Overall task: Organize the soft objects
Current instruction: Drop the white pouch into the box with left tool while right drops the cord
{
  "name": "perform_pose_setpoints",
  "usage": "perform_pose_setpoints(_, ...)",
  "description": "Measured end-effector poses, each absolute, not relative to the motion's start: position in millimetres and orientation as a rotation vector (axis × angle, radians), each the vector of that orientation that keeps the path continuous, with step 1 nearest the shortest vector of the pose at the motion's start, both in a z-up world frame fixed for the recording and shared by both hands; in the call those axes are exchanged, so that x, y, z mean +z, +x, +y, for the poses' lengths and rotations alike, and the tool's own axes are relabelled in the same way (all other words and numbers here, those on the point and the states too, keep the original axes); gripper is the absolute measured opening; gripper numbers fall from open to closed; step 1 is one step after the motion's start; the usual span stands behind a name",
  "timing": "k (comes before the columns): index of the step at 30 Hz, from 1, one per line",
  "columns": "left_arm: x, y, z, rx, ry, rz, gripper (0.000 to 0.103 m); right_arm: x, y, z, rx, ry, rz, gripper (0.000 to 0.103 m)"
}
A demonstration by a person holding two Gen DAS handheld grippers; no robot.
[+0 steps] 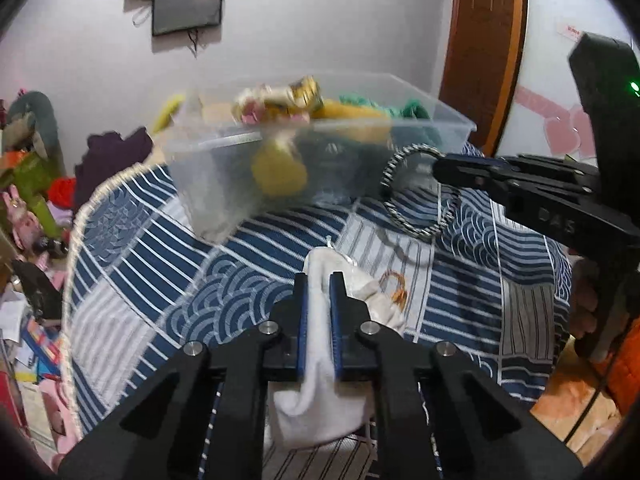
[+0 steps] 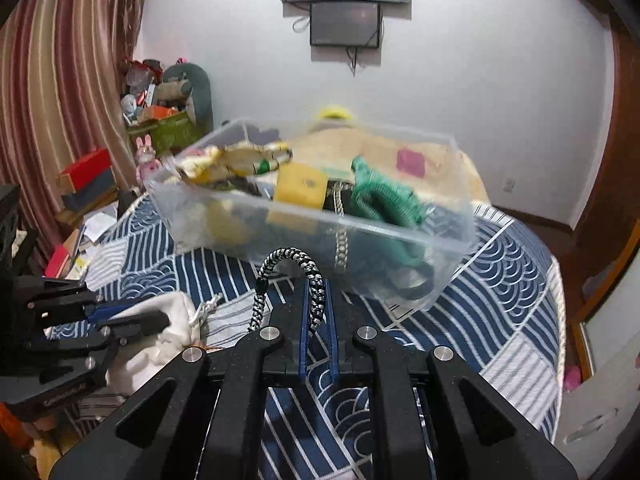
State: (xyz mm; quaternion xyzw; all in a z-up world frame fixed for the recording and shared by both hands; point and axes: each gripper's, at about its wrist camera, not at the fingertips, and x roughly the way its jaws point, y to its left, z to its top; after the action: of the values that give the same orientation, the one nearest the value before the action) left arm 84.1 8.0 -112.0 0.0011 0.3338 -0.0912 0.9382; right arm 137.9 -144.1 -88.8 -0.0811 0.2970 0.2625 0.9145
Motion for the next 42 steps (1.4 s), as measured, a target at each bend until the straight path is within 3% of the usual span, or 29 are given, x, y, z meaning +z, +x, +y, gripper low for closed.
perform_pose_setpoints(13, -28.0, 74.0, 32.3, -0.084, -0.046, 0.444, 0.007, -45.4, 121.2, -162.9, 0.519, -0.11, 0.429, 0.007)
perform_pose_setpoints(25, 11.8, 110.9, 37.3, -0.062, -0.1, 0.321, 0.007, -25.9, 147.9, -157.5, 0.472, -0.068, 0.355, 0.007)
perform_pose_setpoints(31, 8.9, 141.0, 24.6, -0.046, -0.095, 0.315, 0.007, -29.9, 167.9, -154.0, 0.454, -0.042, 0.379, 0.007)
perform_pose_setpoints(42, -43.7, 185.6, 4.0, -0.019, -0.018, 0.5, 0.007, -56.0, 187.0, -149.6, 0.439, -0.058, 0.487, 0.007)
